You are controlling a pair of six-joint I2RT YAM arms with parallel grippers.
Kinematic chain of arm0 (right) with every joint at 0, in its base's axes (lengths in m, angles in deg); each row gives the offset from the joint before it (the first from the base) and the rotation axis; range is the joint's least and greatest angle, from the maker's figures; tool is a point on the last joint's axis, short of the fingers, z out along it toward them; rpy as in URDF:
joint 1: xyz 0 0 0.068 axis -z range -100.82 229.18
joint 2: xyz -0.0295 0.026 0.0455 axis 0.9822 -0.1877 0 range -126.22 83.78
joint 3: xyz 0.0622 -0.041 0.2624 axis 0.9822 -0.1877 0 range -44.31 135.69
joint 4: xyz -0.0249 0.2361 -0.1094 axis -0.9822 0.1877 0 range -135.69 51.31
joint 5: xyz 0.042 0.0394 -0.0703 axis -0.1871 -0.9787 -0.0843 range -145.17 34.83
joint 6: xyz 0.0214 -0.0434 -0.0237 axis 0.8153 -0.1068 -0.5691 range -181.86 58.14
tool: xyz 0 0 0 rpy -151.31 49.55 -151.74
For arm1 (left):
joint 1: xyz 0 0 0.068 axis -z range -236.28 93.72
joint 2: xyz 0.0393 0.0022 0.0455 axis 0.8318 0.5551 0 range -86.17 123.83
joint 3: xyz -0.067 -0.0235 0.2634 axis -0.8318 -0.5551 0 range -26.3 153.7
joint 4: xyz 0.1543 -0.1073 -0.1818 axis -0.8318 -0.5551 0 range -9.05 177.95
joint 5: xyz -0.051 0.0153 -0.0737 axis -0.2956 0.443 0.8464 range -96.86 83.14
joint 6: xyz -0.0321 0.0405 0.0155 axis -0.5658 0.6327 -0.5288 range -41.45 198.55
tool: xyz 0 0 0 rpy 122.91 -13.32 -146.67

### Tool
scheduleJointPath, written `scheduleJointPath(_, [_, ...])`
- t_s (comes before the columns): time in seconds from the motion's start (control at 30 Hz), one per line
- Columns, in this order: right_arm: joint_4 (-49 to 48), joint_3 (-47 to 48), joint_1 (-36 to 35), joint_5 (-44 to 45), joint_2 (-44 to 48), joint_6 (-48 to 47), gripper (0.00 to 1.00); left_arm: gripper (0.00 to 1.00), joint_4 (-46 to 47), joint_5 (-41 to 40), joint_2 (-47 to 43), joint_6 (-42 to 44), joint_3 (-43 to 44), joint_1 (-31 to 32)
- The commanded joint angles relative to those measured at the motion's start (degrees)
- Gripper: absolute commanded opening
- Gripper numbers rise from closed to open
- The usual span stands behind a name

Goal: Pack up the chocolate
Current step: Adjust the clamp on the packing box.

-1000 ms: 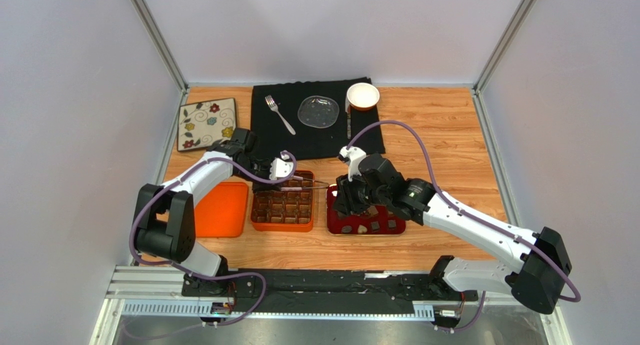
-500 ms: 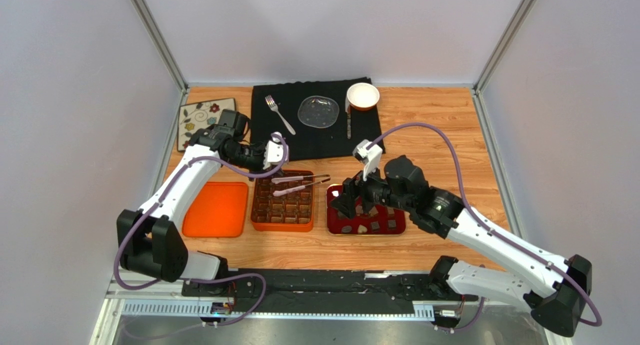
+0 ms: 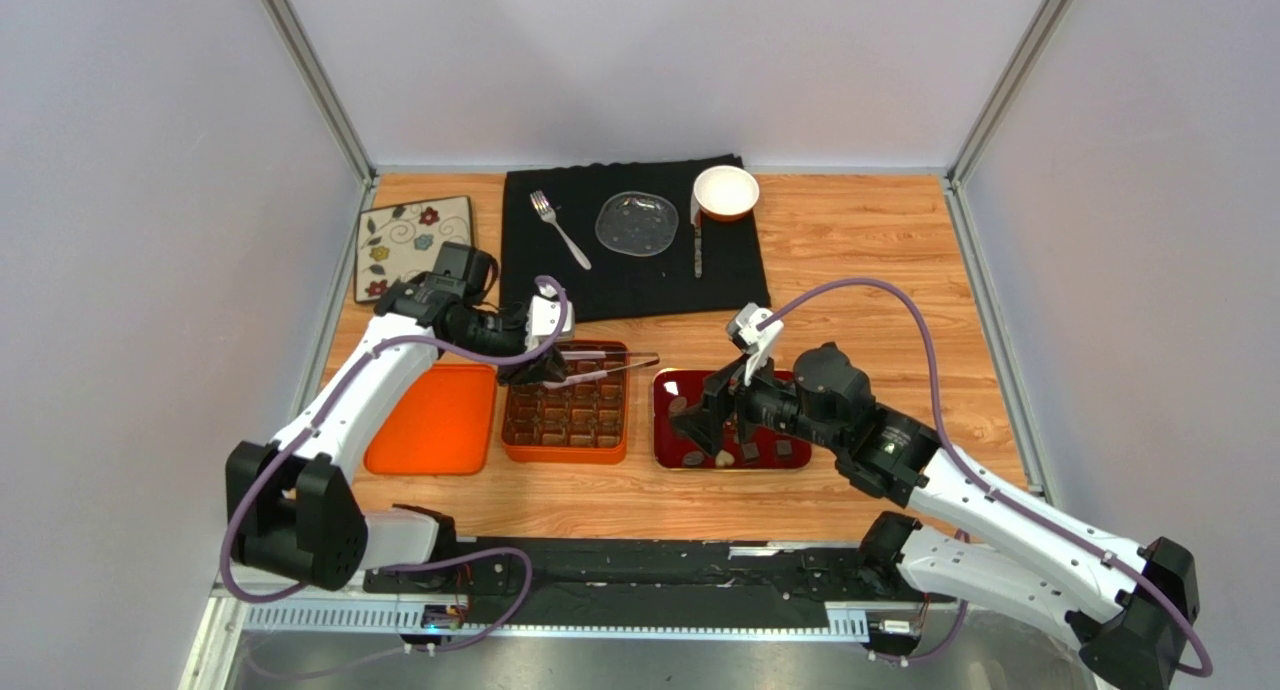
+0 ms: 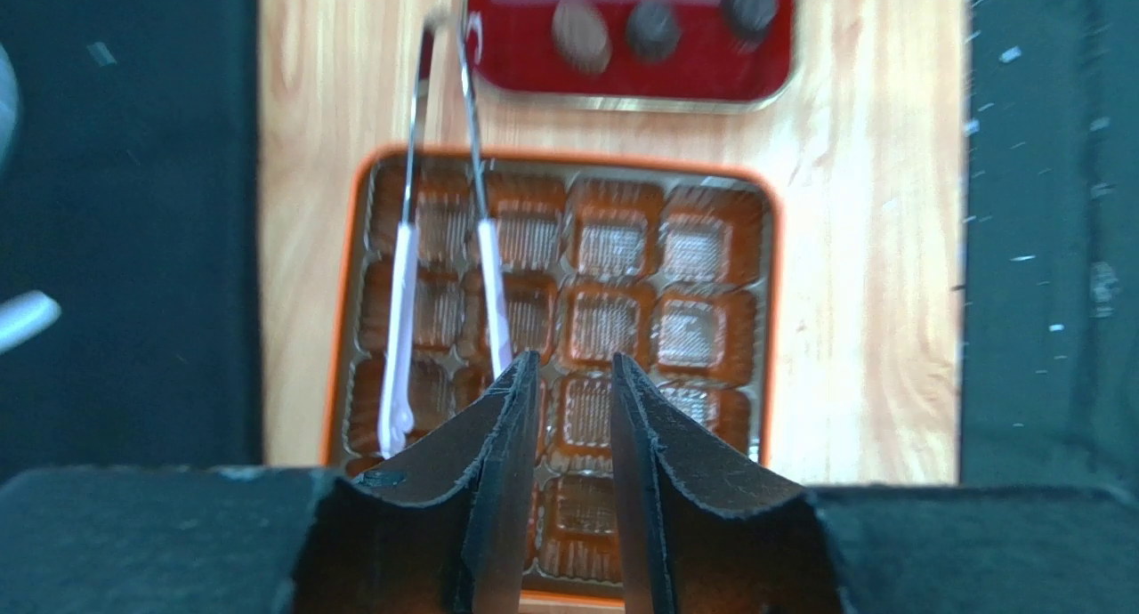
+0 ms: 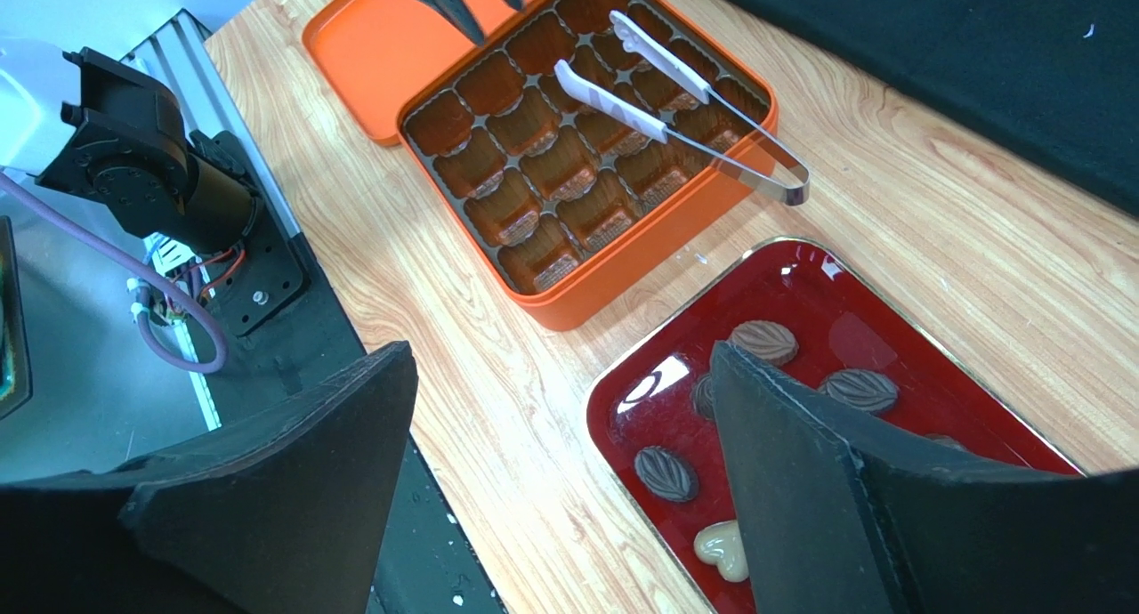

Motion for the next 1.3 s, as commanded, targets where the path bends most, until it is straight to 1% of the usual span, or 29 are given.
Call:
scheduleJointPath(0.0, [-0.67,2.11,0.25,1.21,0.23,-0.58,0.84,0.37,10.73,-4.33,3.76,-2.99,-2.87,0.46])
scheduleJointPath(0.27, [-0.67,2.64,0.16,1.04,-1.18,0.12,0.83,0.39,15.13,-3.89,6.84,-1.06,-7.00,1.52])
scheduleJointPath(0.4, [-0.93,3.26,0.25,0.51,-2.06,0.73,0.82,0.41,17.77,-4.42,9.12,-1.93,-6.66,1.87])
scheduleJointPath(0.63, [-0.93,3.52,0.34,-0.02,-2.06,1.18,0.81,0.48,18.65,-5.74,12.11,-1.58,-6.40,3.19])
scheduleJointPath(0.8, [-0.93,3.43,0.25,-0.19,-2.15,1.61,0.80,0.48,19.36,-5.74,13.17,-2.20,-6.22,3.71])
scheduleJointPath(1.0, [-0.75,3.17,0.25,-0.10,-1.89,2.14,0.80,0.37,18.57,-5.65,15.01,-1.59,-5.25,3.98])
scheduleJointPath(1.07, [-0.67,2.91,0.16,0.07,-1.62,2.14,0.80,0.35,18.57,-5.56,15.19,-1.76,-4.82,4.06])
scheduleJointPath(1.27, [-0.32,2.73,0.25,0.16,-1.09,2.41,0.79,0.26,18.04,-5.39,15.36,-2.37,-3.85,4.24])
